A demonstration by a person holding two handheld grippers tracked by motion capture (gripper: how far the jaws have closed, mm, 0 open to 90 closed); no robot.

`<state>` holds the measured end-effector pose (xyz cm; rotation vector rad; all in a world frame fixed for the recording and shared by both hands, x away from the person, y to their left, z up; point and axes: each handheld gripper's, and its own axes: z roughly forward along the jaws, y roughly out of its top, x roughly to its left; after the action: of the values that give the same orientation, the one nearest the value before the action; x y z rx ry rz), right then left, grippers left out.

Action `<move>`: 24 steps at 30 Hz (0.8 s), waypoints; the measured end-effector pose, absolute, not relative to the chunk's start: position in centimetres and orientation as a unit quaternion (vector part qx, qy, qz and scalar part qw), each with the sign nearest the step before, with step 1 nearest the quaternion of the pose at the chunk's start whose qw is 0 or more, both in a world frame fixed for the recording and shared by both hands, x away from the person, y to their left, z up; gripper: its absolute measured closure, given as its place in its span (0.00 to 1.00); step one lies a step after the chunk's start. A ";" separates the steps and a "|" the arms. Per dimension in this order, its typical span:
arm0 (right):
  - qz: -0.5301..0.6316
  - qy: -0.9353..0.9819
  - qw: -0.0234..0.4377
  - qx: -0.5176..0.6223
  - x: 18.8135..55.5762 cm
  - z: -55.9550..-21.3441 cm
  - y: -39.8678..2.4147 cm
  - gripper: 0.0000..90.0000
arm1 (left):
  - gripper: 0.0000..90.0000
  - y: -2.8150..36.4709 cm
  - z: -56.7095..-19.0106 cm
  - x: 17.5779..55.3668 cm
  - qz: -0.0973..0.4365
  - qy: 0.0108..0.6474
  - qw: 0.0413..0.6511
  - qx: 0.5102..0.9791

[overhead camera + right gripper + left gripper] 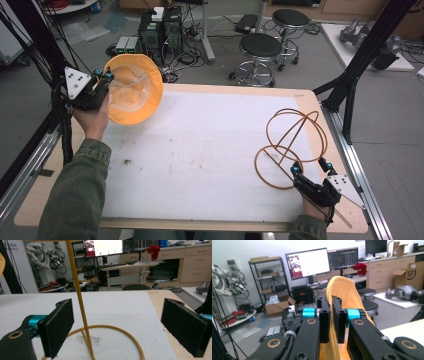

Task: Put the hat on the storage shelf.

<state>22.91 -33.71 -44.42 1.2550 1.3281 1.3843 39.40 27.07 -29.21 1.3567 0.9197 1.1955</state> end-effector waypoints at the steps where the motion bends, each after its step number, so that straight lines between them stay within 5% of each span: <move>1: 0.550 0.529 0.411 0.500 22.9 -44.4 -33.7 0.11 | 0.95 26.9 -28.9 39.3 0.502 0.385 0.529 0.566; 24: 0.558 0.531 0.406 0.492 22.0 -44.3 -33.8 0.11 | 0.95 21.1 -23.7 36.5 0.525 0.333 0.562 0.546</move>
<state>21.97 -33.78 -44.27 1.2415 1.3392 1.4065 36.47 21.10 -23.72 1.2855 0.7846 1.2374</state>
